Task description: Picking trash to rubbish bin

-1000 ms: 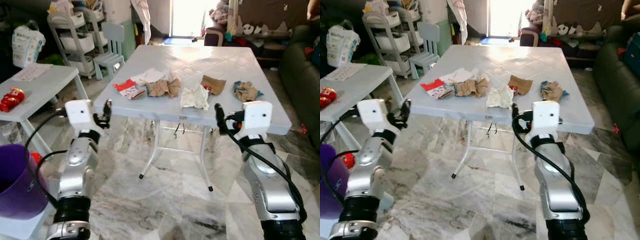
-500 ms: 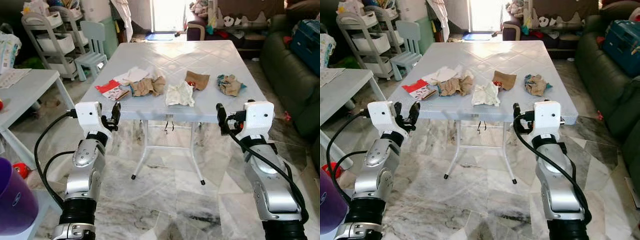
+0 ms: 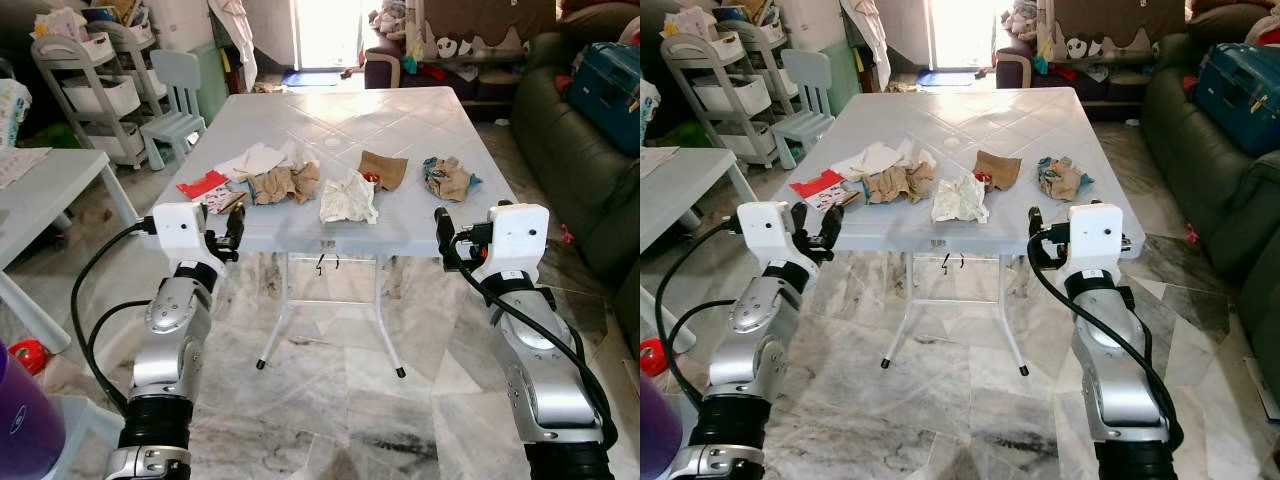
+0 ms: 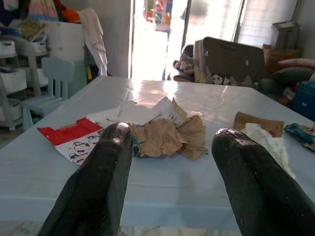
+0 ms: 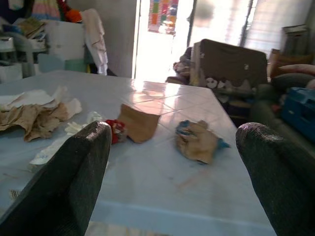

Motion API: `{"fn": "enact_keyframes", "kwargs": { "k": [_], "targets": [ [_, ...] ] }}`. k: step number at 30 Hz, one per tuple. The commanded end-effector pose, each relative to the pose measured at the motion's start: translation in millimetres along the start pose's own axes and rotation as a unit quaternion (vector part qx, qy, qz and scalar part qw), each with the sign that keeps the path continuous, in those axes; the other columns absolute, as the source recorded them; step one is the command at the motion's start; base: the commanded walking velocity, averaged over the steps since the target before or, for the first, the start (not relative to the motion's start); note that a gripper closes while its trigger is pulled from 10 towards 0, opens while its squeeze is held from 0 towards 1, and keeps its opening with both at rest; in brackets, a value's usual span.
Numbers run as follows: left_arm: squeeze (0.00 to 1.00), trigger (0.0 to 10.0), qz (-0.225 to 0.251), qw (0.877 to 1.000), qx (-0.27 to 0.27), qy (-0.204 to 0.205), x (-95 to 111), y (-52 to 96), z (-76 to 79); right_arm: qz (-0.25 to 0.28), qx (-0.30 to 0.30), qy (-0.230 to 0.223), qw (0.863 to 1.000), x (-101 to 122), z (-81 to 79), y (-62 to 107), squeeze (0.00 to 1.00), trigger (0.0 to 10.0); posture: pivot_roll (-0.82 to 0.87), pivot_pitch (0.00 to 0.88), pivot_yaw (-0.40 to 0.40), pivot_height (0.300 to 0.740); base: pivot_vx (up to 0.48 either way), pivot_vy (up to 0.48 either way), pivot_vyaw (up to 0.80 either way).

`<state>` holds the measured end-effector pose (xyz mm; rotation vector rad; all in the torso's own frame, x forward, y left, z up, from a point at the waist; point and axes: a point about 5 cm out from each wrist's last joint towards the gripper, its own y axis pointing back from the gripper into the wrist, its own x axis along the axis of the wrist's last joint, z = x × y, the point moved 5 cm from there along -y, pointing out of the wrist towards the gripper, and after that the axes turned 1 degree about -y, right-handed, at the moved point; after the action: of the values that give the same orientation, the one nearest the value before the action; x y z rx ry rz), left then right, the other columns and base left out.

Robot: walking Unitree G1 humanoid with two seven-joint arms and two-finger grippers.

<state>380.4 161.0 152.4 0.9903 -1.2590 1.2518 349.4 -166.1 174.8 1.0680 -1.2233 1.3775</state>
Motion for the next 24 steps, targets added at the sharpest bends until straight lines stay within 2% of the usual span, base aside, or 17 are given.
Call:
{"fn": "enact_keyframes", "kwargs": {
  "k": [1, 24],
  "targets": [
    [0.00, 10.0, 0.005, 1.000, -0.004, -0.008, 4.4, 0.8, -0.3, 0.012, 0.006, -0.001, 1.000, 6.5, -4.2, -2.2, 0.00, 10.0, -0.13, 0.000, 0.024, 0.740, 0.465, 0.000, 0.00],
    [0.00, 10.0, -0.014, 1.000, -0.010, -0.014, -6.3, 7.5, 4.3, -0.003, 0.036, -0.005, 0.999, -1.7, -16.3, -2.8, 0.00, 10.0, -0.13, 0.000, 0.018, 0.740, 0.465, 0.000, 0.00]
  ]
}}
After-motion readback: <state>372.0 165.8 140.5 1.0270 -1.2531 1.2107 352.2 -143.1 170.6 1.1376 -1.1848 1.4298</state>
